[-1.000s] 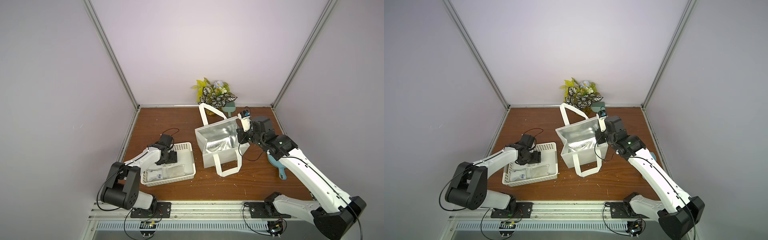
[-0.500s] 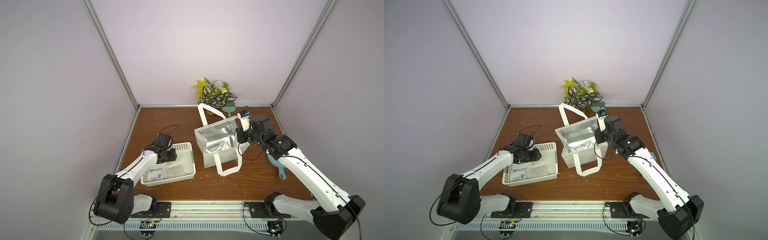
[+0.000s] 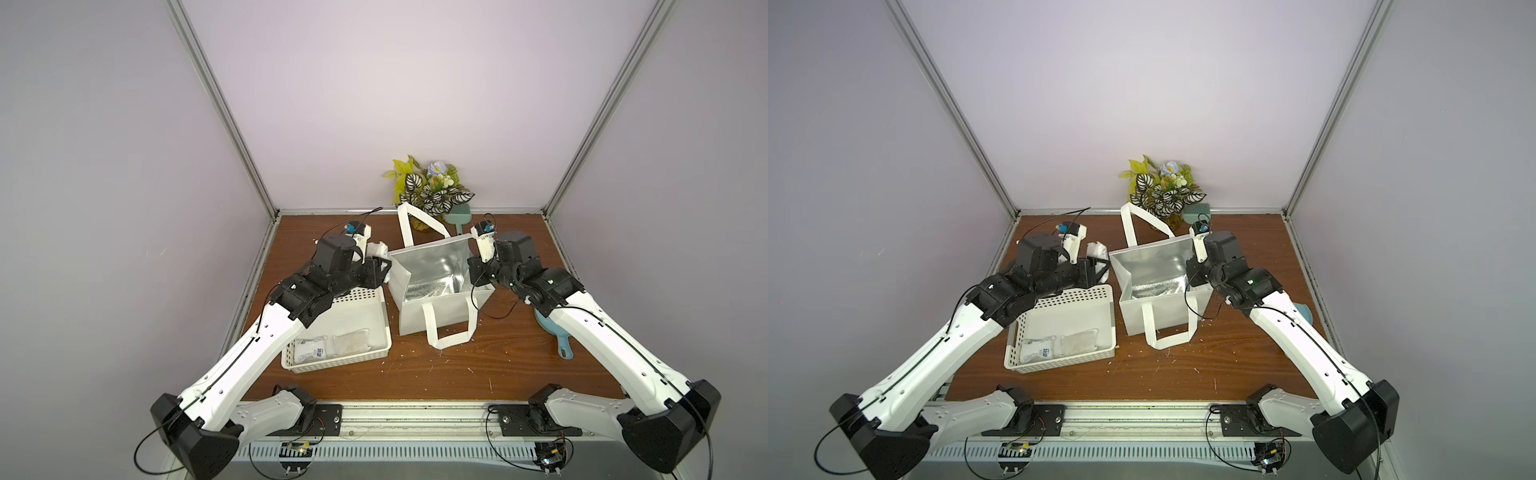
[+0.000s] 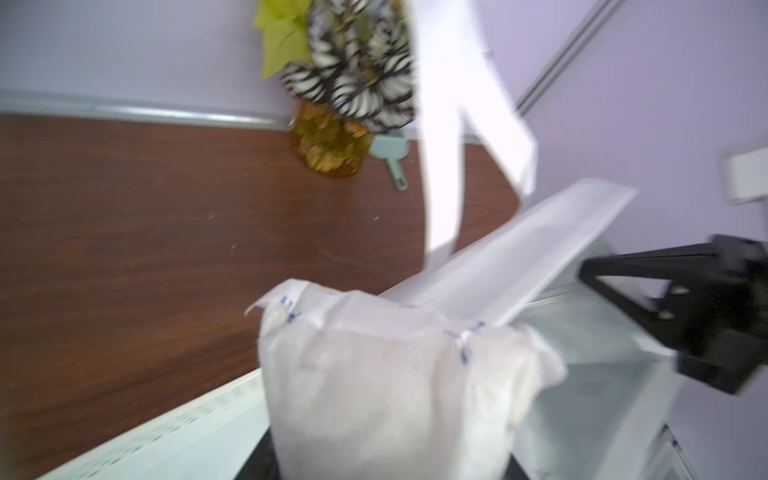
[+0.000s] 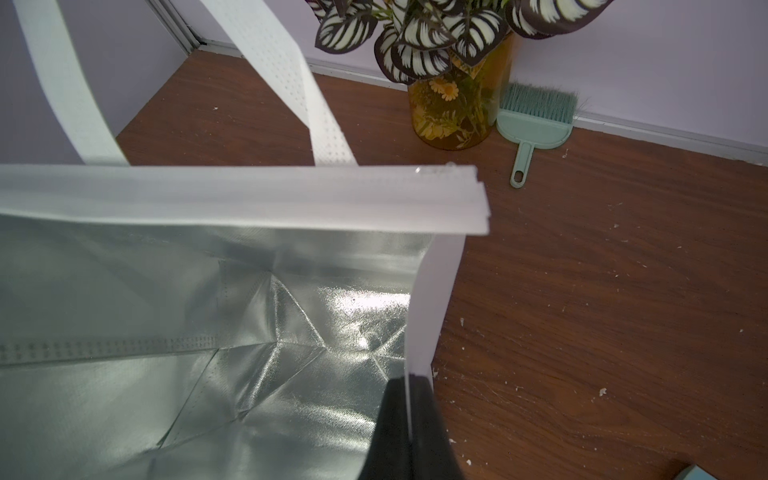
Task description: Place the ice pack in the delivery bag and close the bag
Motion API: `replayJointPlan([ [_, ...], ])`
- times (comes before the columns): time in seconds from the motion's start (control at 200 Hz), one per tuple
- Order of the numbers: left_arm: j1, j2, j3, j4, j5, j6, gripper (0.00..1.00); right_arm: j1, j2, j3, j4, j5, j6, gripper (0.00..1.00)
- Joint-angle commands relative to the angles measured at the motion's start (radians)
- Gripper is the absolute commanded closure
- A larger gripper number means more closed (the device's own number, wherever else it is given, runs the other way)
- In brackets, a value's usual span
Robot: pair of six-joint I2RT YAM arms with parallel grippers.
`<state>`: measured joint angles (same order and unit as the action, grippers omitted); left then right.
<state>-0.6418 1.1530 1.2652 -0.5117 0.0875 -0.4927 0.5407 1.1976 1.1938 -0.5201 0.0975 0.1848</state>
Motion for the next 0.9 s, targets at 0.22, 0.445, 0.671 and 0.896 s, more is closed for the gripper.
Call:
replayJointPlan([
  [0.22, -0.257, 0.191, 0.266, 0.023, -0.07, 0.102, 0.73, -0.005, -0.04, -0.025, 0.039, -0.02, 0.054, 1.0],
  [0.445, -0.273, 0.354, 0.274, 0.028, -0.118, 0.126, 0.73, -0.005, -0.065, -0.038, 0.064, -0.07, 0.067, 1.0],
  [0.671, -0.272, 0.519, 0.304, 0.061, -0.089, 0.103, 0.69, -0.005, -0.105, -0.063, 0.061, -0.096, 0.065, 1.0],
  [0.896, -0.272, 0.605, 0.28, 0.055, -0.085, 0.089, 0.67, -0.005, -0.125, -0.078, 0.059, -0.097, 0.074, 1.0],
])
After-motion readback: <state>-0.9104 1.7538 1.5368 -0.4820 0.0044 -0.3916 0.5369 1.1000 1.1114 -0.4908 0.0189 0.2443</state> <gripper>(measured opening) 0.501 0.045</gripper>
